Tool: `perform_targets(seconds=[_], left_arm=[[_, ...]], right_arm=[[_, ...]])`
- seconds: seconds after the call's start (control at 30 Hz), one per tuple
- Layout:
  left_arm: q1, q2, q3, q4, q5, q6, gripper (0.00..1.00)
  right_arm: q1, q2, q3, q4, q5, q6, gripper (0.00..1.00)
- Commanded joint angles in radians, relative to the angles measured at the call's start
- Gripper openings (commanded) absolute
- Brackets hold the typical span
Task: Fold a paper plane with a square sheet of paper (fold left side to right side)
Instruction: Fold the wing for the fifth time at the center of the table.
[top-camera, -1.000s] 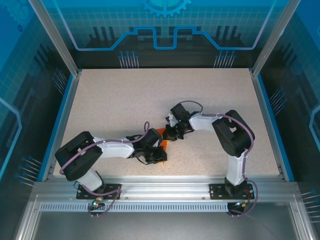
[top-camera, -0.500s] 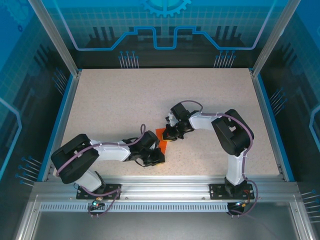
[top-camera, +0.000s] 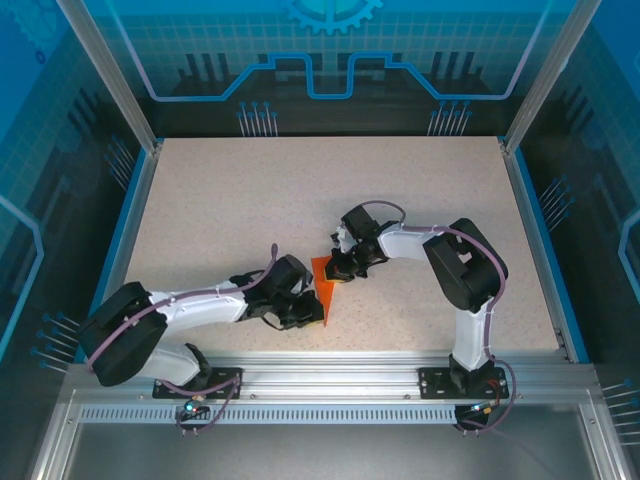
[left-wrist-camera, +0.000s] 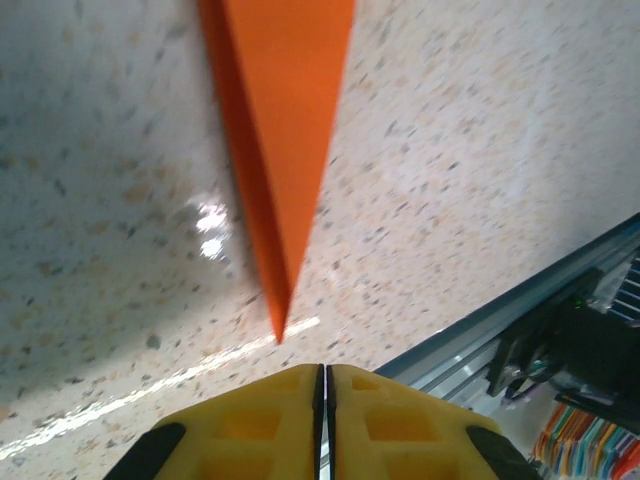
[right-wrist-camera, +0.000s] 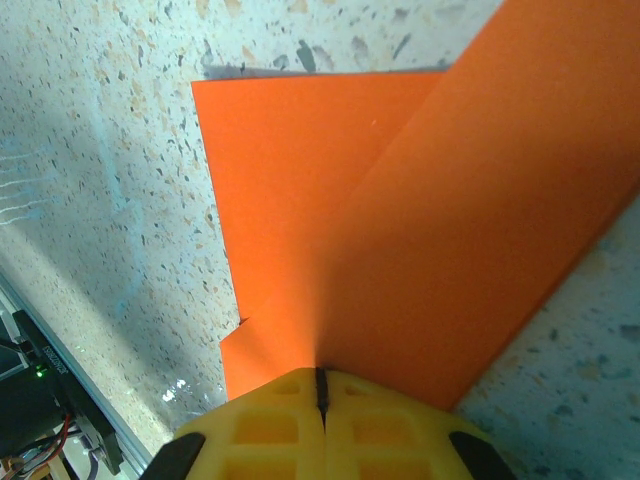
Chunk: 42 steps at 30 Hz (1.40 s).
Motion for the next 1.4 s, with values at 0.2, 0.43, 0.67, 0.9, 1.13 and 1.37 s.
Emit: perform_targets(seconds=[0.2,0.43,0.67,0.9,1.13,1.37], left_arm=[[0.033,0.145,0.146,0.037,0.078,0.084,0.12],[0.034,0.231,0.173,0.035,0.056,0.114,0.11],[0.034,0.267,0.133,0.038,0.024,0.116,0.11],[0.035,0.264,0.09,0.039,0.01,0.104,0.11],[0.032,0.259,0.052,0.038,0.022,0.098,0.1],[0.02,0.237,0.026,0.022,0.055,0.096,0.09]], right_arm=[[-0.007,0.086,-0.029,-0.108,0.139,-0.013,0.0],[-0.004,0.091,-0.024,-0.114,0.14,-0.014,0.0],[-0.003,0.092,-0.025,-0.123,0.149,-0.017,0.0],[-0.003,0.097,-0.023,-0.134,0.16,-0.016,0.0],[-0.004,0.103,-0.018,-0.146,0.168,-0.017,0.0],[-0.01,0.115,0.001,-0.151,0.142,-0.015,0.0]])
